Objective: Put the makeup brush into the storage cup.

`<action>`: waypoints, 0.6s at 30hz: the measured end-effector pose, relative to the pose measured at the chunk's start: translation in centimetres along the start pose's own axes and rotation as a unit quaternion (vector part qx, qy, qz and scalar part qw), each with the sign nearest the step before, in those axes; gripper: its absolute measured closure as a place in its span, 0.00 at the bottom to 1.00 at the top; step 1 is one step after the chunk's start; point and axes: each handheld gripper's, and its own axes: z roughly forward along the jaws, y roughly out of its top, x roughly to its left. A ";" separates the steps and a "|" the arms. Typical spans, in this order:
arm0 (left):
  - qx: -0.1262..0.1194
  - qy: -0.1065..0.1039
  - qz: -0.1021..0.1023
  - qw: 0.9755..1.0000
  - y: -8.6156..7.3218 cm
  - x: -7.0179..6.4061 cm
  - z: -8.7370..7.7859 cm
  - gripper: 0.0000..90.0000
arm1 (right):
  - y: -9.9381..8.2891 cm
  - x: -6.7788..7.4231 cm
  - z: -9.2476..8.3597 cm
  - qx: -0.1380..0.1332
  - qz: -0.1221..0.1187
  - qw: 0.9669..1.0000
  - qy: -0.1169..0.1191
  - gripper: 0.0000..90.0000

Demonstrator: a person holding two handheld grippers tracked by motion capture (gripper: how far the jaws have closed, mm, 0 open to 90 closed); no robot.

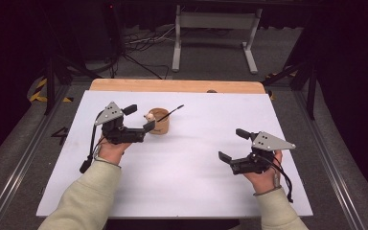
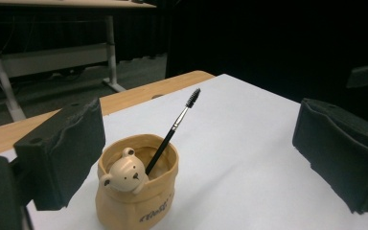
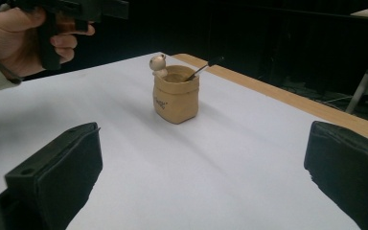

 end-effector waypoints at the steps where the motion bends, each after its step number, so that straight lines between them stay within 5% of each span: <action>1: 0.000 0.001 0.004 1.000 0.0 -0.1 -0.3 0.05 | 0.0 -0.1 -0.1 -0.002 0.002 1.000 0.001 0.00; 11: 0.002 -0.020 0.010 1.000 -0.7 -0.8 -3.2 0.02 | -0.3 -0.9 -0.8 -0.001 0.013 1.000 -0.010 0.00; 18: 0.003 -0.023 0.016 1.000 -1.6 -1.1 -5.0 0.00 | -0.7 -1.1 -1.0 -0.001 0.012 1.000 0.003 0.00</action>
